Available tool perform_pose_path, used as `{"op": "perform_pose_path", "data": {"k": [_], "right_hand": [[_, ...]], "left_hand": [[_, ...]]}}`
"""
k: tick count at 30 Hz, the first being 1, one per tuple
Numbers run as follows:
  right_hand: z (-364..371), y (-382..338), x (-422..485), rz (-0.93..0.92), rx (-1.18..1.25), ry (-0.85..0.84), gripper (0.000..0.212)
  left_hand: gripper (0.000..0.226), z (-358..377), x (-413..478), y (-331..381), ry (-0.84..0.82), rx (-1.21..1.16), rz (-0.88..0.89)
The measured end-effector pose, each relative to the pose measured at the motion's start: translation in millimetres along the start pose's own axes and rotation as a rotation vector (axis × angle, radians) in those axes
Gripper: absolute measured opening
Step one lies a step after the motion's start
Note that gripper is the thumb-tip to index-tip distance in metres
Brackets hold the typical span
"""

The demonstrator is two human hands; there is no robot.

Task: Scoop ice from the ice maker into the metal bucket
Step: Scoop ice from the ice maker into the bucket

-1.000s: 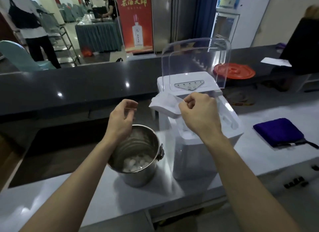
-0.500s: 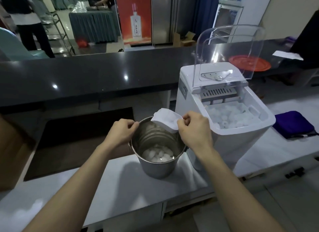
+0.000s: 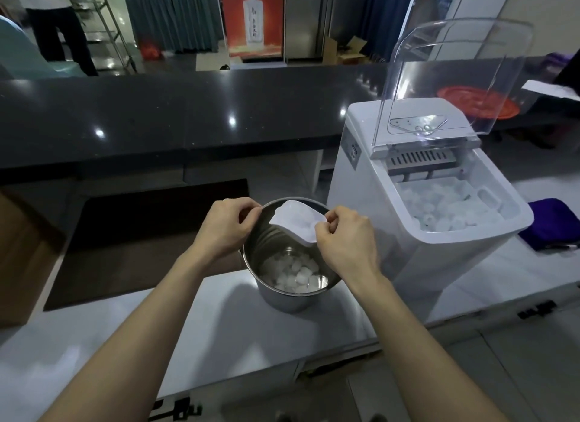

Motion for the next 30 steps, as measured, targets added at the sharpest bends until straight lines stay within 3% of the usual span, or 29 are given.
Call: {"op": "perform_pose_path", "data": {"k": [13, 30], "right_hand": [[26, -3, 3, 0.067, -0.188, -0.15, 0.015], [24, -5, 7, 0.073, -0.184, -0.157, 0.016]], "left_hand": [[0.021, -5, -6, 12, 0.046, -0.022, 0.045], [0.024, -2, -12, 18, 0.066, -0.079, 0.043]]}}
Point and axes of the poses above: each hand's wrist, its own x-axis towards the middle knuckle, its own z-axis out of the palm, y = z × x, the point moved 3 cm from there along x, towards the middle knuckle, and after that the axes turned 14 degrees about x, right-handed, at the moved point
